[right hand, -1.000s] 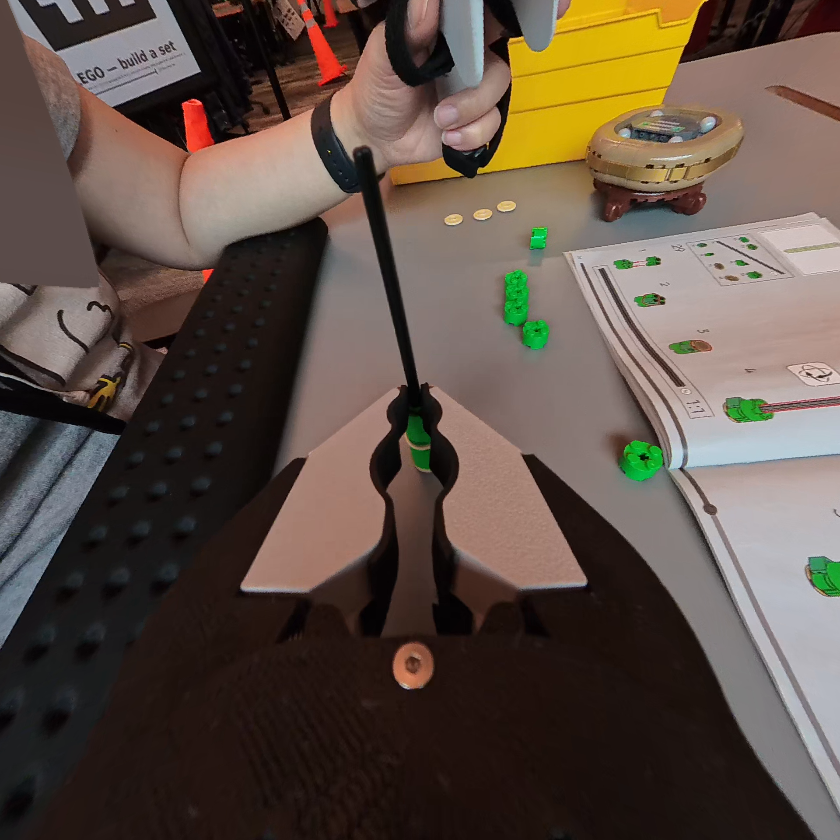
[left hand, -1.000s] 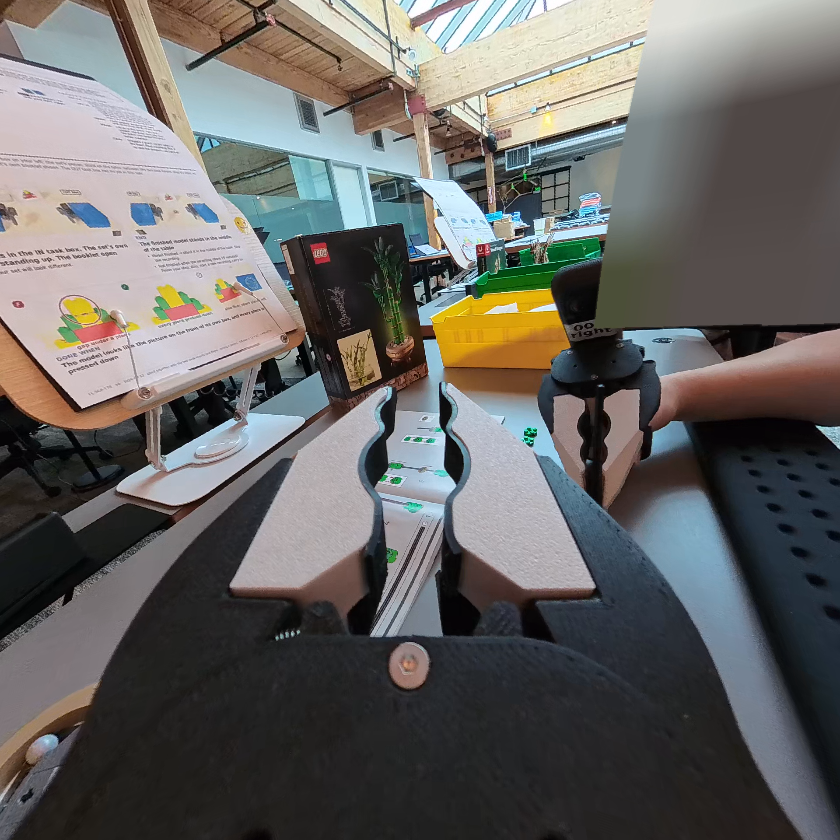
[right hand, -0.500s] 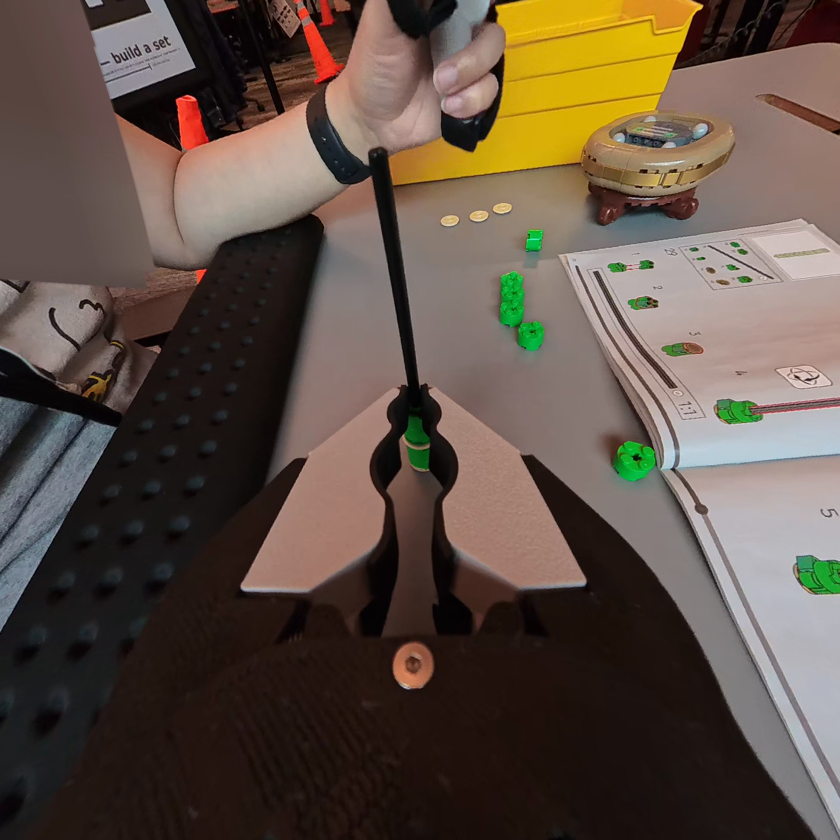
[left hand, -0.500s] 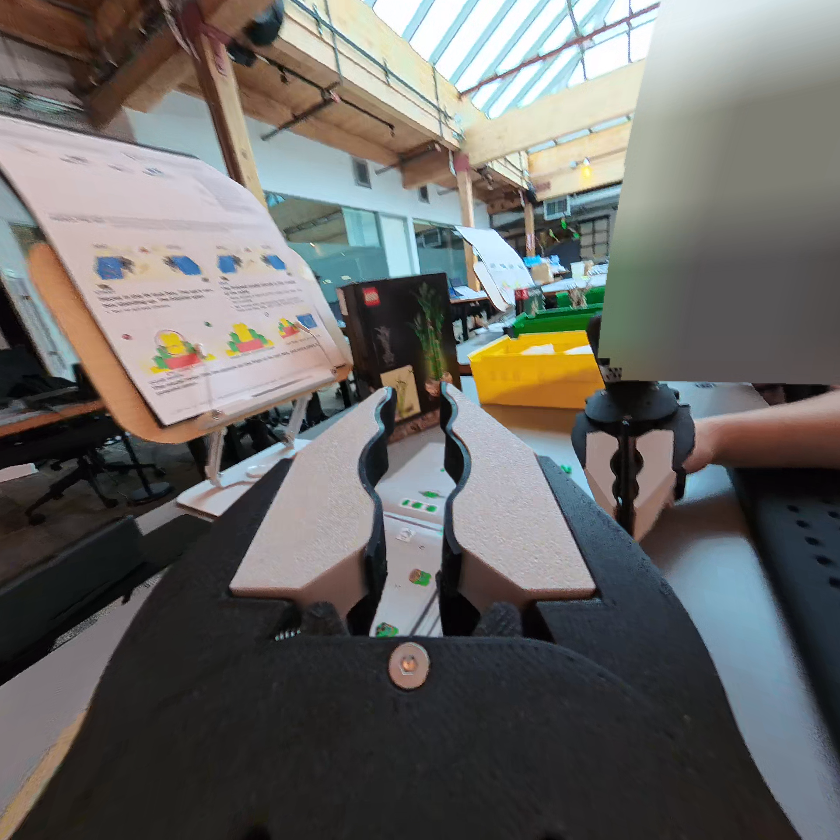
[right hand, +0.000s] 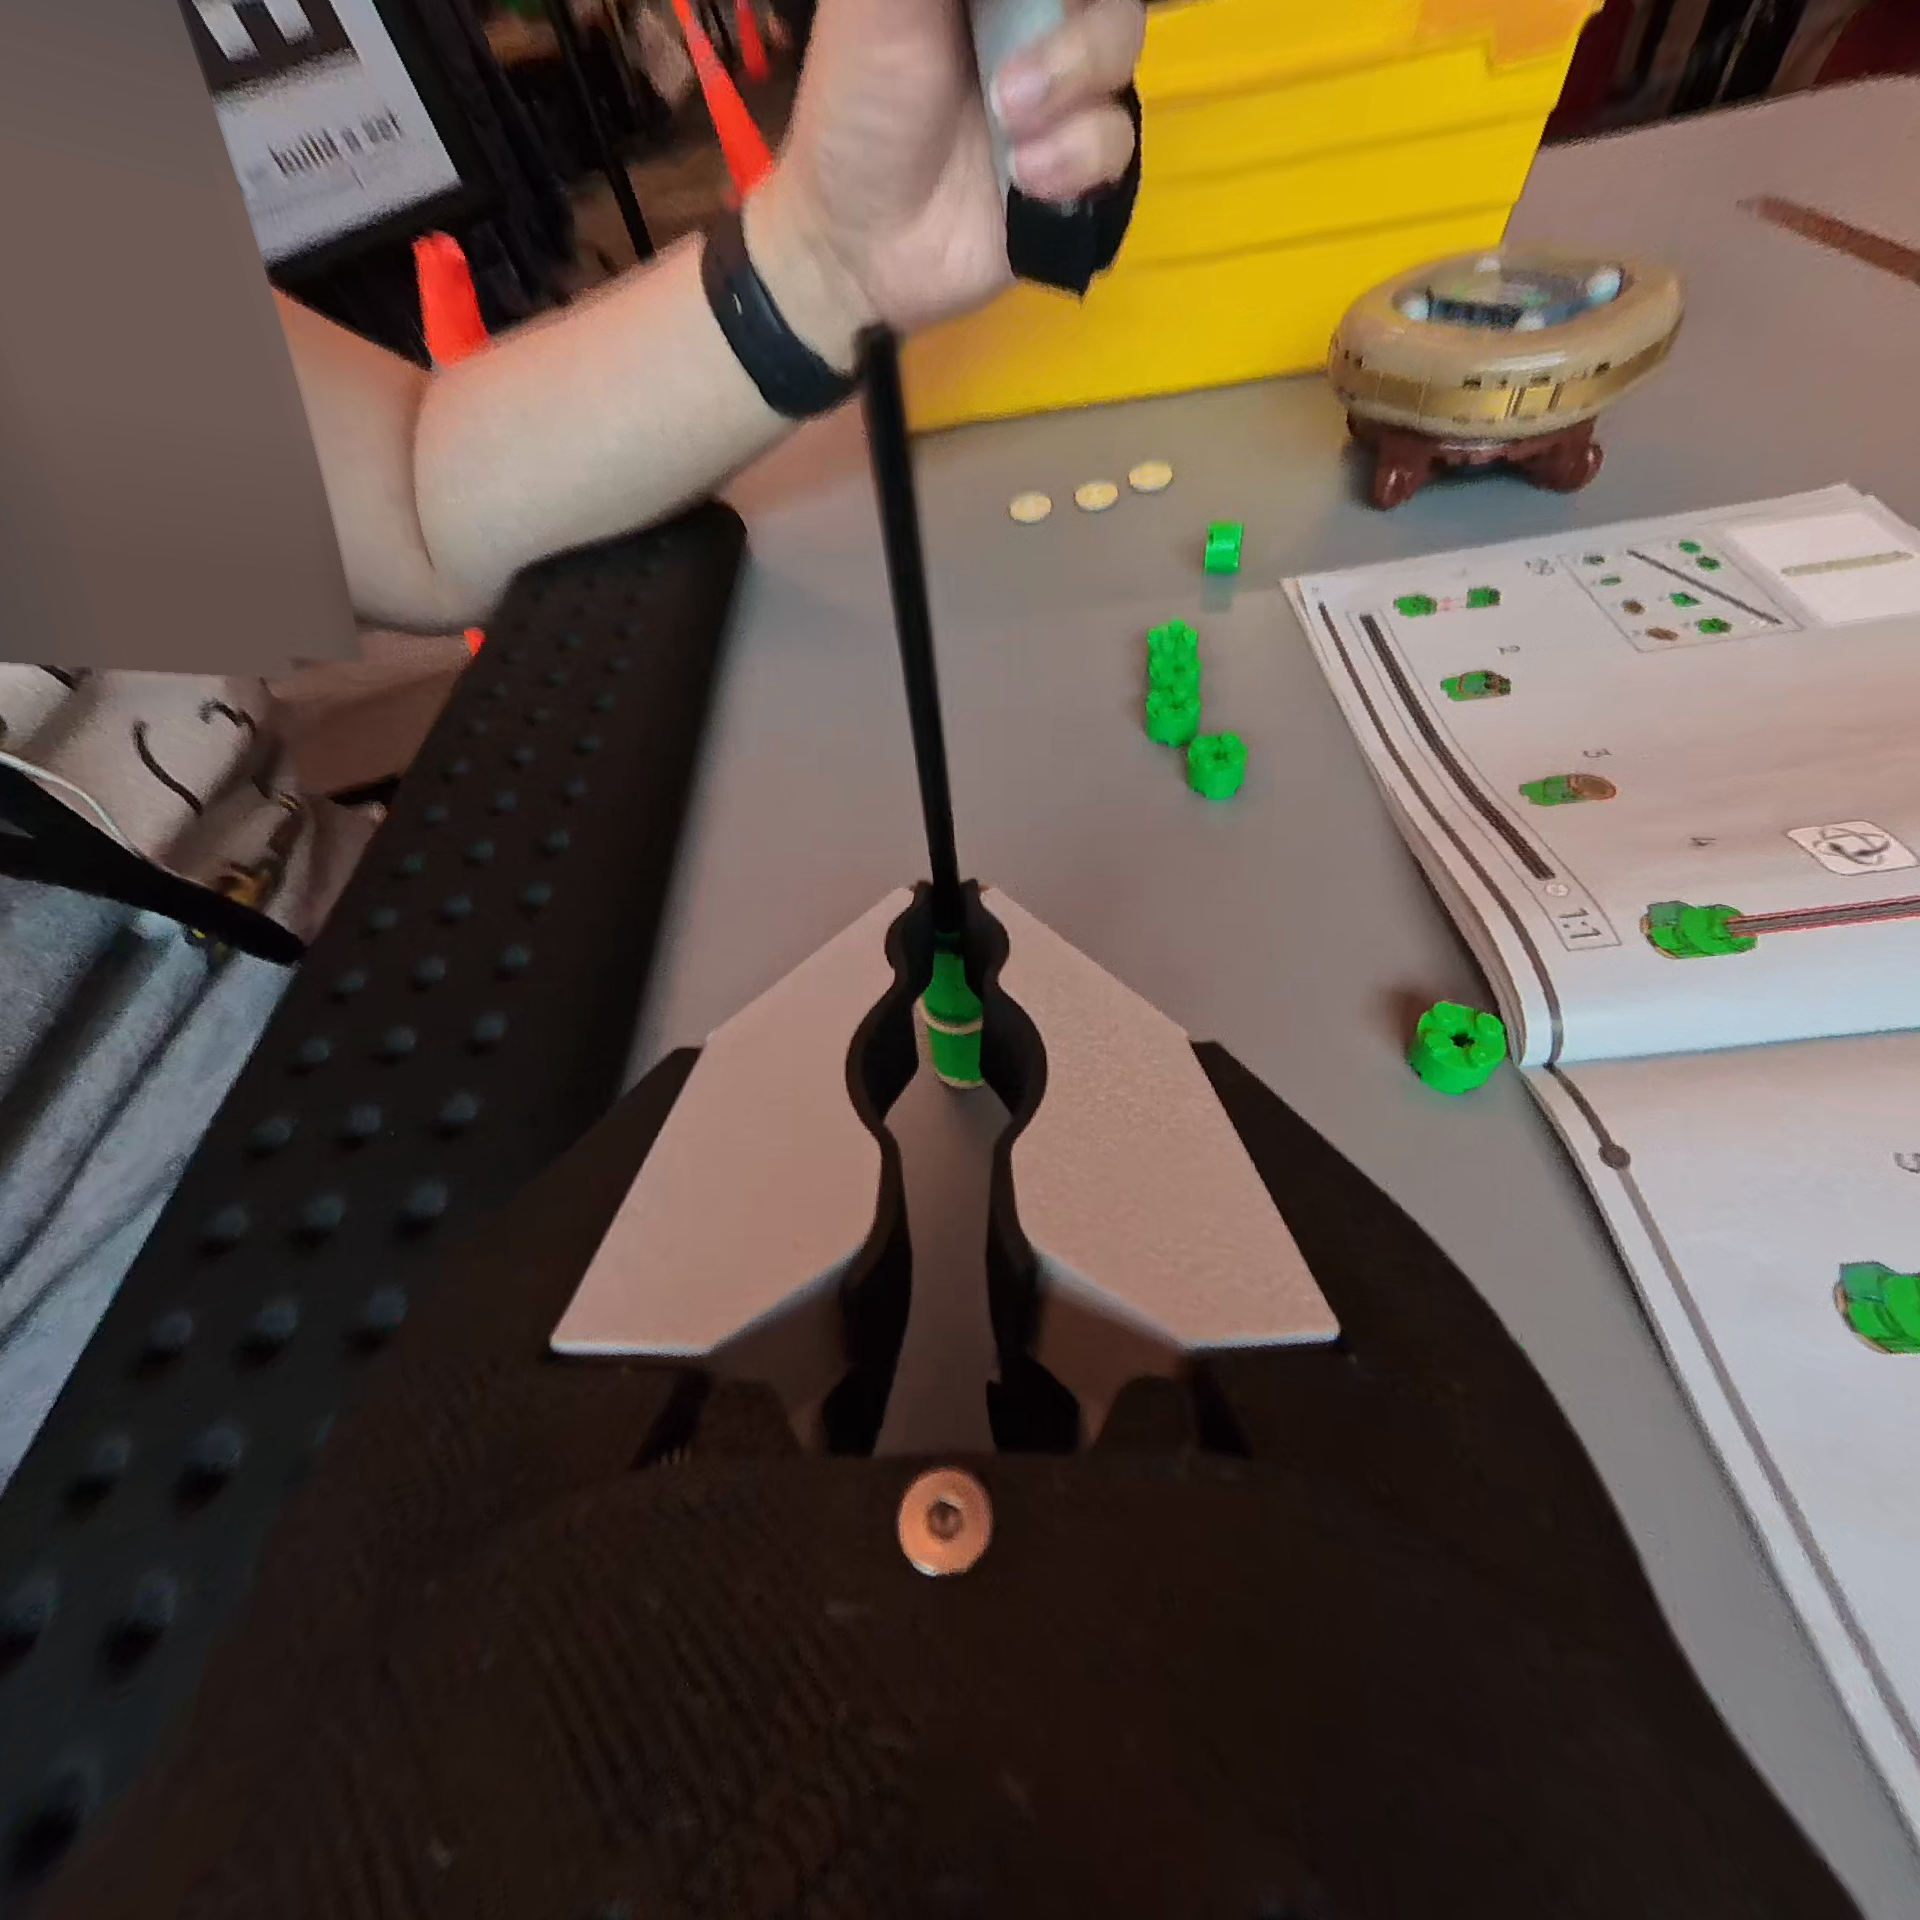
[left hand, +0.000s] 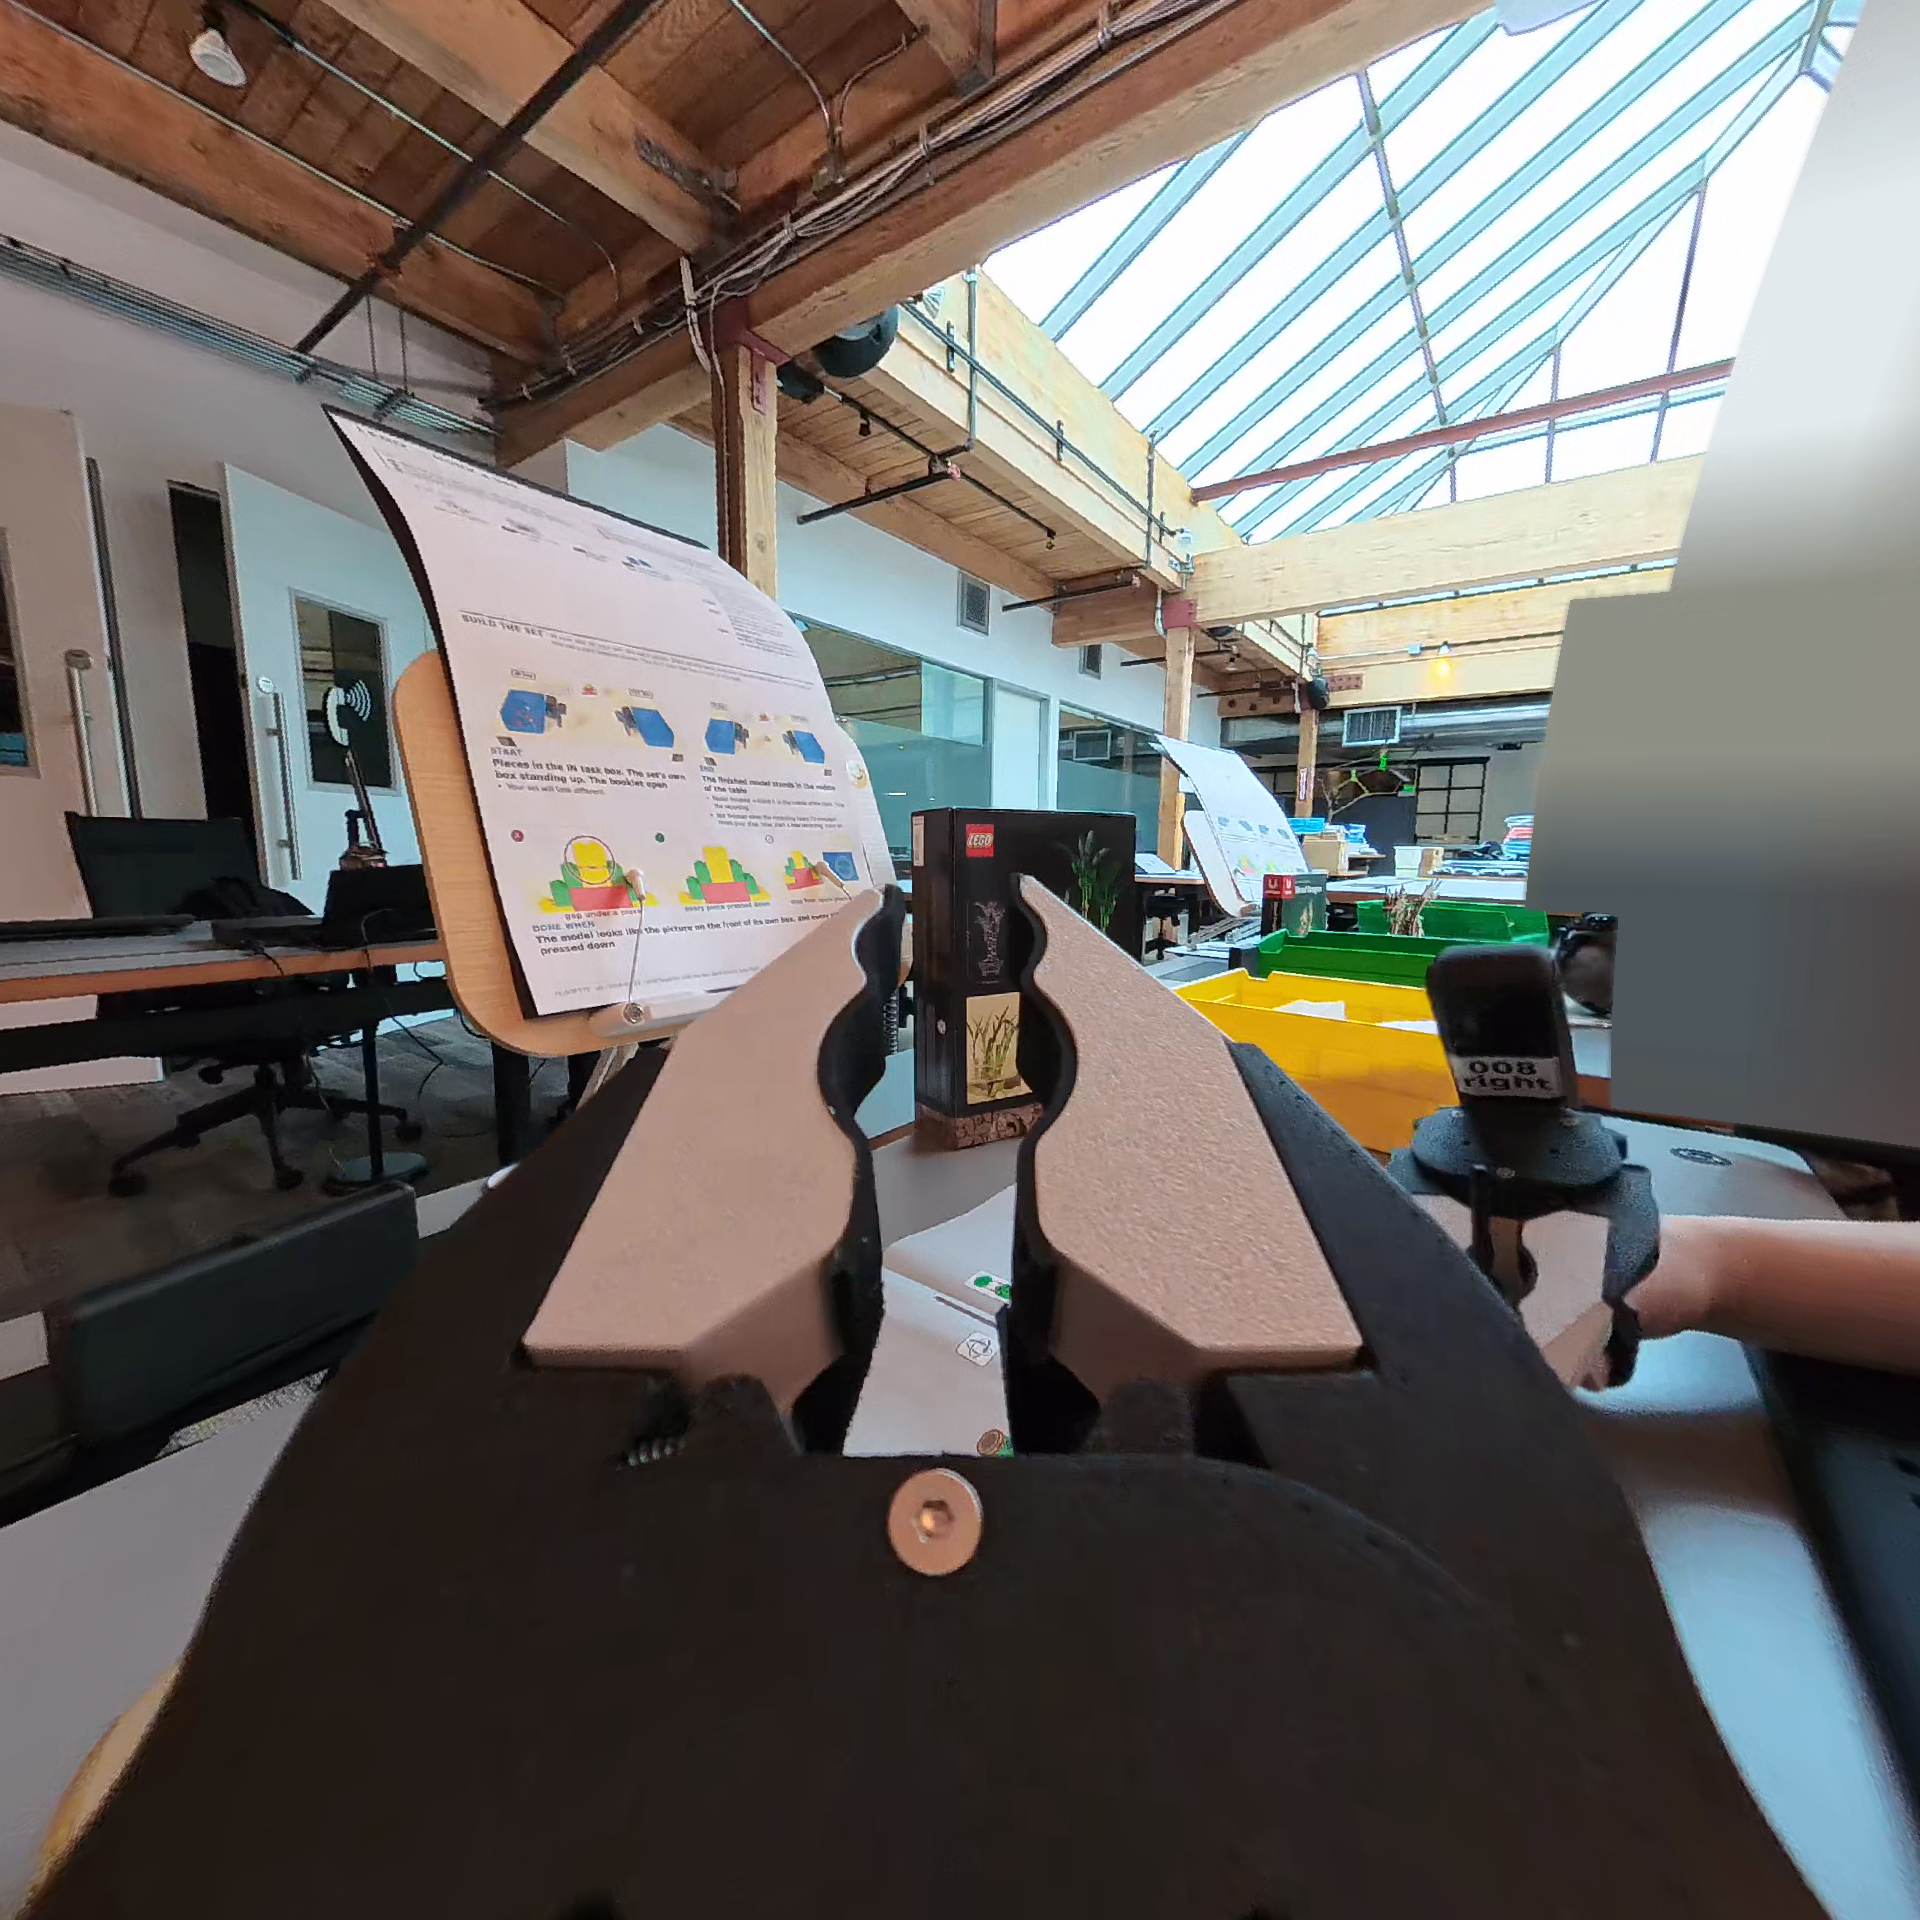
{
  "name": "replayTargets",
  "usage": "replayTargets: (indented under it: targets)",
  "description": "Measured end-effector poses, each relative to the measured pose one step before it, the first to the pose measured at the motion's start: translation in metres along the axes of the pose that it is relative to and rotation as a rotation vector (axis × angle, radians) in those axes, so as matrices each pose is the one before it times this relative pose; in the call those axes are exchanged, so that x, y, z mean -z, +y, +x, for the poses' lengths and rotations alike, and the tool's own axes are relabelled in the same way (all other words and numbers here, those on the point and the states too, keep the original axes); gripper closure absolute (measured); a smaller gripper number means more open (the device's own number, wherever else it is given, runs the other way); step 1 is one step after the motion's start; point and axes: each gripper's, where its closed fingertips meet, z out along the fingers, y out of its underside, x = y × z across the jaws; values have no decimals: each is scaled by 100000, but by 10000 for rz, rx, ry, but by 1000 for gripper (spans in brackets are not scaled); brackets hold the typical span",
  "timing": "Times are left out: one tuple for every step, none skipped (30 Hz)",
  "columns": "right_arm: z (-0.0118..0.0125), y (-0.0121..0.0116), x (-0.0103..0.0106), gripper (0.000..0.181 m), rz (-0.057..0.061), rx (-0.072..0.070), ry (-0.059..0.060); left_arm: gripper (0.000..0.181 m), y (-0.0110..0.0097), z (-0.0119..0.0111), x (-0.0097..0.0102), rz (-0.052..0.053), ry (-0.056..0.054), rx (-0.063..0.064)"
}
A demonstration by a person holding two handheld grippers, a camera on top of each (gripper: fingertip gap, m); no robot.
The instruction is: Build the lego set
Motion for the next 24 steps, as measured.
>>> replayTargets:
  targets:
    - [42, 14, -3, 177, 12, -173, -25, 165, -6, 28, -15, 2, 8, -3]
    - [-85, 10, 29, 177, -18, 6, -62, 165, 16, 39, -19, -4, 14, 3]
    - [-52, -75, 59, 177, 28, 140, 14, 165, 35, 57, -26, -13, 27, 8]
    - [-139, -177, 67, 177, 99, 178, -16, 165, 56, 50, -37, -22, 29, 9]
    - [-104, -94, 37, 177, 49, 109, -18, 164, 72, 46, -23, -22, 22, 5]
    - [92, 241, -35, 178, -129, -4, 62, 165, 67, 37, -35, -23, 16, -2]
    - [-25, 213, -61, 177, -105, -64, -50, 164, 71, 33, -27, -27, 14, -16]
    - [-105, -160, 25, 177, 89, -58, -57, 164, 22, 25, -7, -24, 4, -39]
    - [-112, -183, 71, 177, 66, 118, -19, 164, -51, -4, 26, -3, -18, -64]
    - [-97, -280, 95, 177, 150, 221, 24, 165, -122, -14, 44, 27, -33, -72]
    - [14, -135, 65, 178, 72, 155, 65, 165, -172, -46, 75, 47, -40, -55]
    - [186, 324, -38, 177, -185, 8, 104, 165, -164, -49, 68, 57, -37, -21]
    - [98, 637, -122, 175, -354, -110, 5, 165, -127, -57, 63, 50, -26, 13]
    - [-221, -327, -13, 177, 206, -116, -156, 165, -67, -51, 49, 32, -16, 33]
    - [-64, -182, 39, 177, 62, 52, 3, 165, 5, -55, 22, 11, -12, 31]
    - [-39, -181, 62, 177, 75, 213, 60, 165, 35, -41, 1, -7, -12, 20]
    - [19, -53, 22, 178, 23, 161, 71, 165, 50, -49, 8, -12, -12, 9]
    - [97, 315, -76, 178, -171, -16, 54, 165, 13, -14, 0, -1, -6, 3]
    - [-22, 393, -117, 176, -204, -149, -73, 165, 2, 3, 1, 5, 1, 3]
    - [-57, -211, -19, 178, 136, -153, -65, 165, 2, 9, 7, 3, 0, 1]
    - [2, 106, -10, 177, -91, 56, 11, 165, 26, 15, -21, -3, 5, -1]
    - [-8, -42, 20, 177, 12, 138, 35, 165, 58, 39, -21, -21, 21, 5]
    - [-28, -2, -11, 177, -20, 92, 23, 165, 88, 54, -36, -34, 31, 13]
    - [-111, -90, -13, 177, 33, 22, -44, 165, 101, 70, -48, -38, 35, 12]
